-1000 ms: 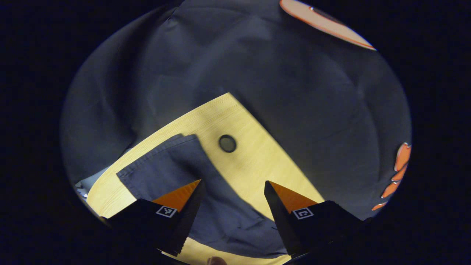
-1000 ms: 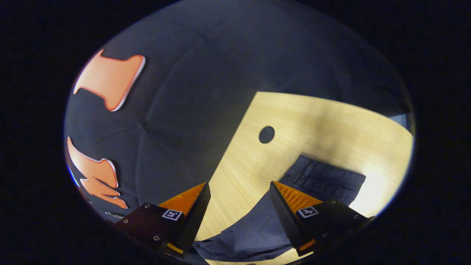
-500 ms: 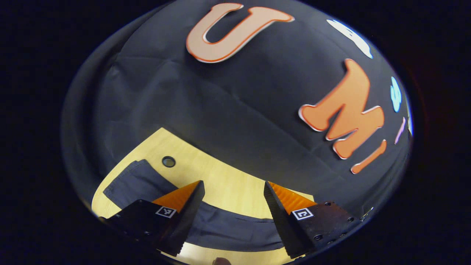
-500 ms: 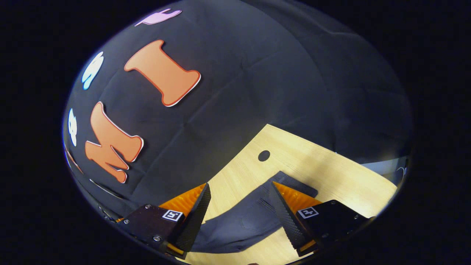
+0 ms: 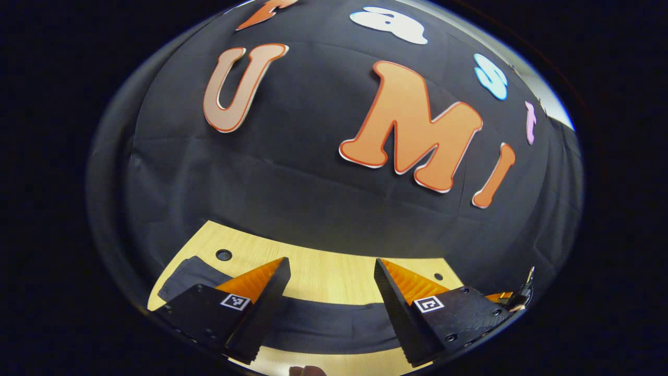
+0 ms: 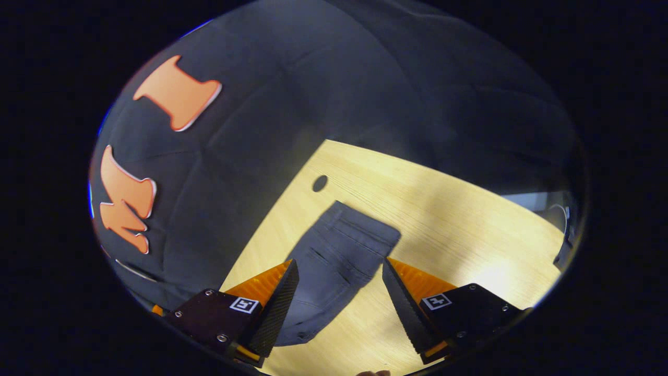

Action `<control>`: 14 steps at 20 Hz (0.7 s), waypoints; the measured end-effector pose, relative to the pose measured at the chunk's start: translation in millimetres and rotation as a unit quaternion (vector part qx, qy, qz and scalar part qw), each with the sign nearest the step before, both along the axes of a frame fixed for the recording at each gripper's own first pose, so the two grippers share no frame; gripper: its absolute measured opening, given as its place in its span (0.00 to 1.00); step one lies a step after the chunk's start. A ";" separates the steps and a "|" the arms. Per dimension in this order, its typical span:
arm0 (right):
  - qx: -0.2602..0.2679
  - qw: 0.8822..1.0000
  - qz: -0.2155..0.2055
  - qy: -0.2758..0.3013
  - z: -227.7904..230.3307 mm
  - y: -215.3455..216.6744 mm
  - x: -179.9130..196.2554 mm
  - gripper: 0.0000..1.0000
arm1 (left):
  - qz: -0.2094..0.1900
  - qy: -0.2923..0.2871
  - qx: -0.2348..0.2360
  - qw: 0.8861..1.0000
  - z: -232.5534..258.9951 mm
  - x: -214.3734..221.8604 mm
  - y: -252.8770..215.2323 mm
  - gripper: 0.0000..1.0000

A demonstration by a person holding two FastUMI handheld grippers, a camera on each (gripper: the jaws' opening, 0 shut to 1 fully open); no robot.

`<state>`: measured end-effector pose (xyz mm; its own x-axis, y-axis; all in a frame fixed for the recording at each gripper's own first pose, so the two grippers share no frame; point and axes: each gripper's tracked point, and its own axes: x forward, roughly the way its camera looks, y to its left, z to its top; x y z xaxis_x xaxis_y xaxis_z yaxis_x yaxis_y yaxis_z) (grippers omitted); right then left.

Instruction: Grasp the waist and the cuffs of the jeans and fold them to make the two legs overlap; first hold the waist and fold one-third of the jeans toward the cuffs, then hold the cuffs and fold the remaining one-third in the same direction to finish folding.

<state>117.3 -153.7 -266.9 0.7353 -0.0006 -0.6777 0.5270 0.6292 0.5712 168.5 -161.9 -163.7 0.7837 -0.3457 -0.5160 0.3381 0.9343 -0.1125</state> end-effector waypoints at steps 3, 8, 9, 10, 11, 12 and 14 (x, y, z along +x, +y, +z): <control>0.025 0.999 -0.006 0.046 -32.7 -2.9 3.3 0.98 | 0.001 0.028 0.002 1.000 -18.9 -18.8 2.7 0.98; 0.050 0.995 -0.034 0.083 -65.6 -16.2 26.3 0.98 | 0.021 0.033 0.010 0.999 -23.9 -31.2 22.0 0.98; 0.050 0.994 -0.037 0.088 -71.2 -18.5 30.3 0.98 | 0.027 0.032 0.010 0.999 -24.4 -33.0 26.1 0.98; 0.054 0.994 -0.041 0.090 -74.4 -19.1 34.4 0.98 | 0.032 0.031 0.009 0.999 -23.6 -33.8 29.6 0.98; 0.063 0.993 -0.041 0.090 -75.6 -17.2 38.1 0.98 | 0.039 0.031 0.007 0.999 -24.4 -34.0 34.1 0.98; 0.072 0.992 -0.041 0.092 -76.6 -15.2 39.7 0.98 | 0.043 0.034 0.004 0.998 -25.5 -35.7 37.7 0.98; 0.077 0.992 -0.050 0.081 -77.9 -17.1 49.5 0.97 | 0.055 0.042 -0.003 0.998 -29.1 -37.2 43.2 0.98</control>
<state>166.8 -170.8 -344.8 0.6175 0.0456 -0.7853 0.6753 0.4812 0.5589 131.3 -118.6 -192.8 0.7710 -0.2636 -0.5797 0.2226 0.9644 -0.1425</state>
